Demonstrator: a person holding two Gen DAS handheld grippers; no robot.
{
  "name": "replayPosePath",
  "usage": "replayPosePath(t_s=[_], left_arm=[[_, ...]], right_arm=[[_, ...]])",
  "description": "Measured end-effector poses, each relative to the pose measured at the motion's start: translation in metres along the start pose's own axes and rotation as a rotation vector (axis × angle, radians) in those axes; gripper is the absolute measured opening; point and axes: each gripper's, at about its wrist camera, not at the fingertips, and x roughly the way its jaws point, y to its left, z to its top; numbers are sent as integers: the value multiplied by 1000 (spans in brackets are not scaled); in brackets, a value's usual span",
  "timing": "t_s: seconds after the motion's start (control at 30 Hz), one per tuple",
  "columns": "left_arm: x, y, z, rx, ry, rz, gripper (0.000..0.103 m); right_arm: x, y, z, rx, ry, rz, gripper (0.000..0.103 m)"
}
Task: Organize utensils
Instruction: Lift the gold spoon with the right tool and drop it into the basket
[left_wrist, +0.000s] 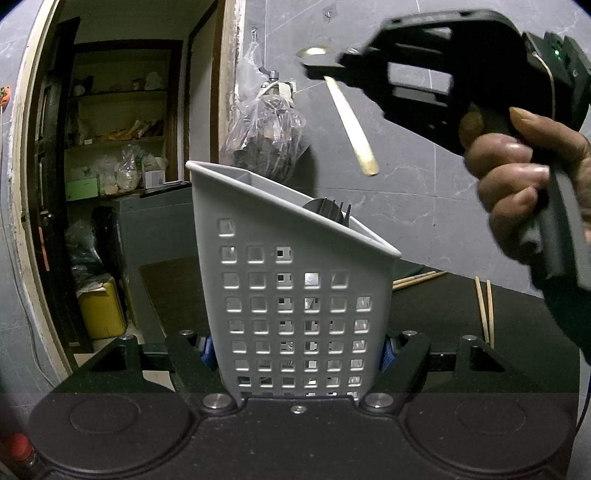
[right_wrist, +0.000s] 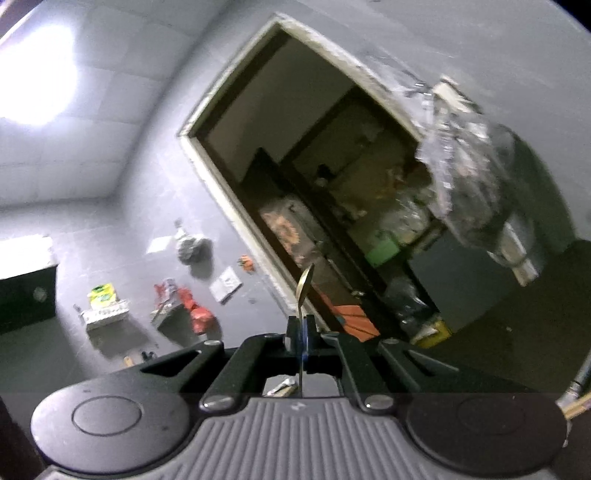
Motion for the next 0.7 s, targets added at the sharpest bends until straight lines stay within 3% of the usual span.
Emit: replayPosePath(t_s=[0.23,0.7], left_arm=[[0,0,0,0,0,-2,76],[0,0,0,0,0,-2,76]], right_arm=[[18,18,-26,-133,40,25,2],[10,25,-62,-279,125,-77,2]])
